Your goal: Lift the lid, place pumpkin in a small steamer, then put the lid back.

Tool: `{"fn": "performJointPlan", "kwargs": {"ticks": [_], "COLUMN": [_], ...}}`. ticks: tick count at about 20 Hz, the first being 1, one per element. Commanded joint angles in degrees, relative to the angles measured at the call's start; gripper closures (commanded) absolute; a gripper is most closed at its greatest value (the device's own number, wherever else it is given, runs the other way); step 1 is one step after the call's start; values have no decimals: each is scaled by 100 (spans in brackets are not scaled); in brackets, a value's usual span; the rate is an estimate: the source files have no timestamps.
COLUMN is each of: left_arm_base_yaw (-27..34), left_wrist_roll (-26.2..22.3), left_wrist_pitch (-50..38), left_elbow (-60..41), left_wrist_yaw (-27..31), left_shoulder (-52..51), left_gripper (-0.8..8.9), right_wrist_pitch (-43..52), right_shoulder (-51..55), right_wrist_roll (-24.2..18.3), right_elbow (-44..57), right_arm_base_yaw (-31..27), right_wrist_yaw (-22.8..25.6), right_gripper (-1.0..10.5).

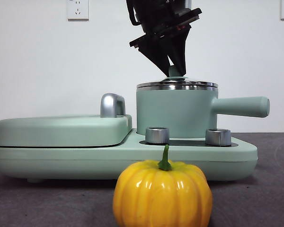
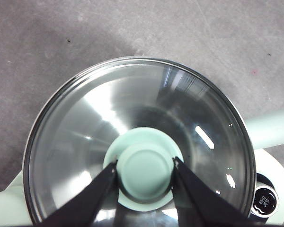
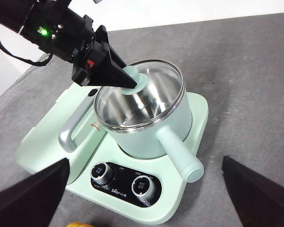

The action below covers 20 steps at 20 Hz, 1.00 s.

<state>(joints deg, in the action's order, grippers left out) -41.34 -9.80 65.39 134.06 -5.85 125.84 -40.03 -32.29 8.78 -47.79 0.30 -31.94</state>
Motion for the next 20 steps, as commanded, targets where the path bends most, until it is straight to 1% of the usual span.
{"fn": "performJointPlan", "kwargs": {"ticks": [1, 3, 4, 5, 6, 8, 10, 12, 14, 15, 16, 20], "left_arm_base_yaw": [-31, -24, -17, -17, -17, 17, 79, 162, 269, 341, 409, 813], "left_wrist_roll": [-125, -125, -125, -129, -129, -127, -125, -127, -127, -127, -127, -114], "left_wrist_pitch": [-50, 44, 114, 149, 155, 168, 267, 393, 463, 509, 555, 702], "left_elbow": [212, 306, 374, 433, 498, 551, 551, 551, 551, 551, 551, 551], "left_wrist_yaw": [48, 48, 48, 48, 48, 48, 48, 48, 48, 48, 48, 48], "left_shoulder": [199, 175, 142, 98, 57, -68, -216, -396, -566, -656, -732, -1045], "left_gripper": [761, 800, 799, 799, 799, 799, 799, 799, 799, 799, 799, 799], "right_wrist_pitch": [59, 59, 52, 55, 76, 68, 42, 35, 37, 31, 11, -175], "right_shoulder": [-20, -20, -20, -22, -22, -109, -247, -452, -813, -1045, -1244, -2159], "right_wrist_roll": [-68, -76, -116, -221, -219, -212, -188, -131, 70, 203, 297, 509], "right_elbow": [-77, -77, -77, -77, -77, -90, -146, -297, -514, -632, -728, -1078], "right_arm_base_yaw": [0, 0, 2, 7, 37, 197, 496, 903, 1440, 1799, 2122, 3665], "right_wrist_yaw": [-20, -22, -57, -197, -326, -468, -472, -466, -442, -380, -269, 625], "right_gripper": [433, 433, 434, 434, 436, 445, 456, 456, 456, 456, 456, 456]}}
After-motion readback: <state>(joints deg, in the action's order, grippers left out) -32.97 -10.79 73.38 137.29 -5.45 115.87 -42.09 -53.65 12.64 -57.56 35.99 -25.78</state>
